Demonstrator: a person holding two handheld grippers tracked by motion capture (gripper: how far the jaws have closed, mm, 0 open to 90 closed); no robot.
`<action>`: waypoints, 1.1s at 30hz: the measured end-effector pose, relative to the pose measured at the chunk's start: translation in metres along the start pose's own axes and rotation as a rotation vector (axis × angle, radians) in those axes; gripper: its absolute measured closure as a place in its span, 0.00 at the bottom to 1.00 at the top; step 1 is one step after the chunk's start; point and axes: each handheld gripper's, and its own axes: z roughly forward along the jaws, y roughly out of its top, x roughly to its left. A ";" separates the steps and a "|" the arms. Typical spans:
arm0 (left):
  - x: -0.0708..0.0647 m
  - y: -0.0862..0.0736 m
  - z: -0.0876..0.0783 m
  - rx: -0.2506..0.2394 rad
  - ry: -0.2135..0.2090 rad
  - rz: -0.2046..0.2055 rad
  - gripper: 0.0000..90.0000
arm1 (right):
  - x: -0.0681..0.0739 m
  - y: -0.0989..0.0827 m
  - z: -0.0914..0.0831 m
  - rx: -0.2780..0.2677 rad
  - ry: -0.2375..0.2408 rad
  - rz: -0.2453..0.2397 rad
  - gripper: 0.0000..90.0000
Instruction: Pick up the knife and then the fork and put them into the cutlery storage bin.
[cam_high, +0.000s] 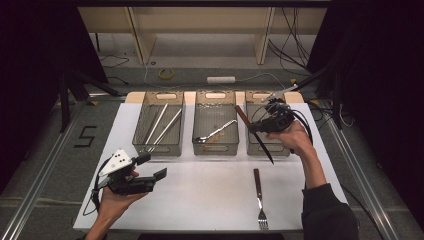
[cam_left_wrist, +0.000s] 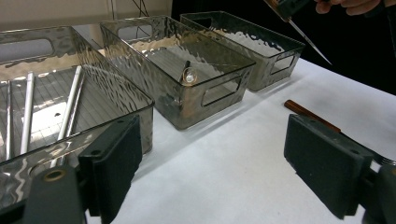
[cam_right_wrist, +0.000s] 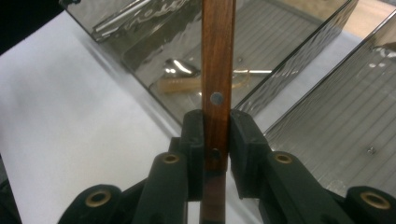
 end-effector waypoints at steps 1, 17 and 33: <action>0.000 0.000 0.000 0.000 0.000 0.000 0.21 | -0.002 0.001 -0.001 -0.007 -0.002 0.008 0.86; 0.000 0.000 0.000 -0.004 -0.001 0.000 0.21 | -0.030 0.021 -0.006 -0.066 -0.062 0.097 0.86; 0.000 0.000 0.000 -0.006 -0.005 0.000 0.21 | -0.053 0.026 0.003 -0.104 -0.119 0.185 0.86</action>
